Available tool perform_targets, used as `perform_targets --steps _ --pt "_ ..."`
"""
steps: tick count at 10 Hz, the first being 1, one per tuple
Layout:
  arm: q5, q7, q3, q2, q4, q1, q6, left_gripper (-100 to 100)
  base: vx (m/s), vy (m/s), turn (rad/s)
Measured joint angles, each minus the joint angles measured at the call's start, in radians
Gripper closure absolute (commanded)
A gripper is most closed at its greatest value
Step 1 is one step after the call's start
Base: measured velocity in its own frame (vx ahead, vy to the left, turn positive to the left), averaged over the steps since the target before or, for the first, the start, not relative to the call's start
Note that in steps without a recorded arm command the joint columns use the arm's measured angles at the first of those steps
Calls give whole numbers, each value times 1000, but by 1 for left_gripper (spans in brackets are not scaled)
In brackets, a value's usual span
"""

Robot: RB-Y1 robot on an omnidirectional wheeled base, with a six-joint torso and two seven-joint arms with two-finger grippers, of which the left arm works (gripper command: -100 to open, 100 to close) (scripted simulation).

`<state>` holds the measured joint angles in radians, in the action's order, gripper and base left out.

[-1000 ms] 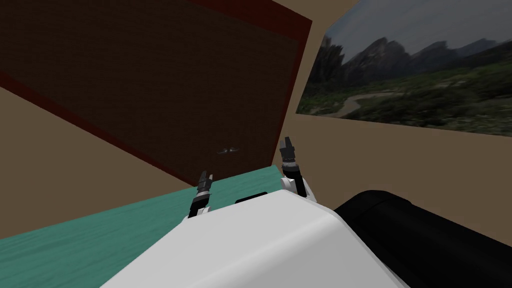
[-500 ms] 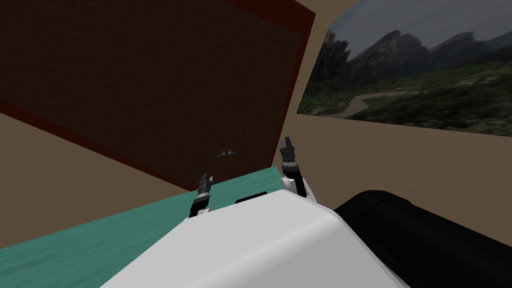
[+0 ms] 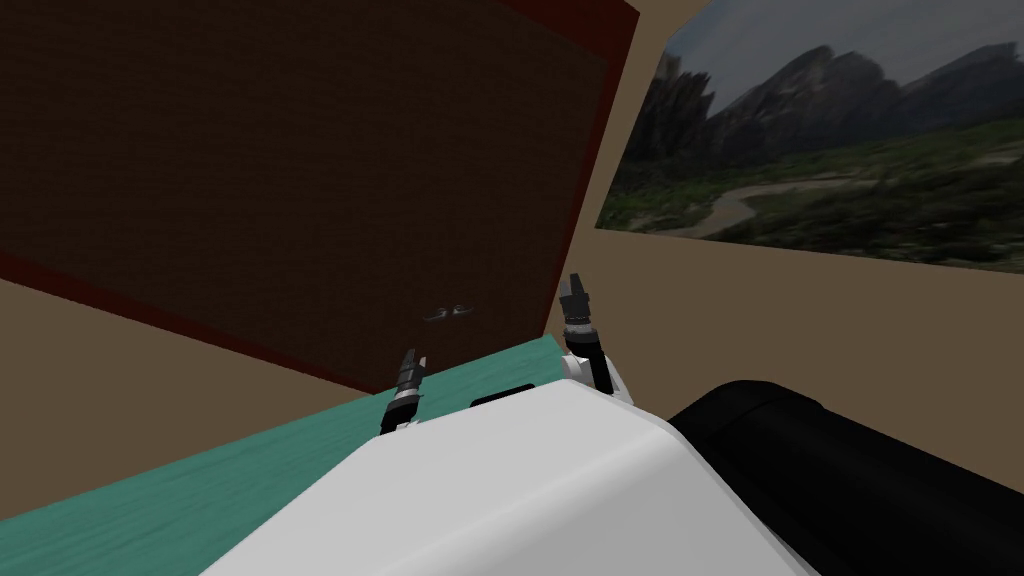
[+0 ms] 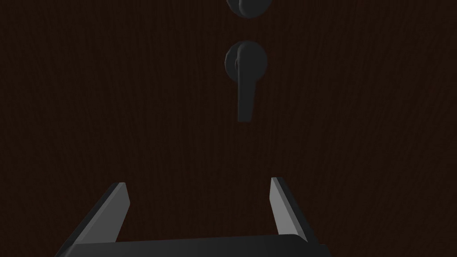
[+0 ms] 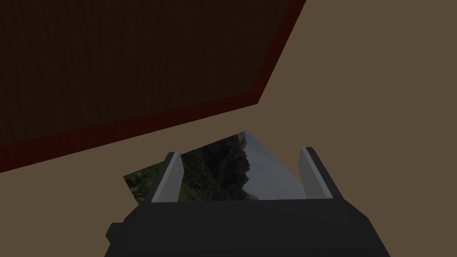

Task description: Pull the door open

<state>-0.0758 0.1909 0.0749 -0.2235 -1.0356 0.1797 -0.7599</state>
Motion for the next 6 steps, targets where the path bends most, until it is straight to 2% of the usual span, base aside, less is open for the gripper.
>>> perform_targets --steps 2,5,6 --pt "0 3 0 -5 59 -20 -21 -100 138 9 -62" --pt "1 9 0 -15 107 -30 -28 -100 124 30 -42" --pt "1 10 0 -17 130 -37 -37 -100 106 15 -45"
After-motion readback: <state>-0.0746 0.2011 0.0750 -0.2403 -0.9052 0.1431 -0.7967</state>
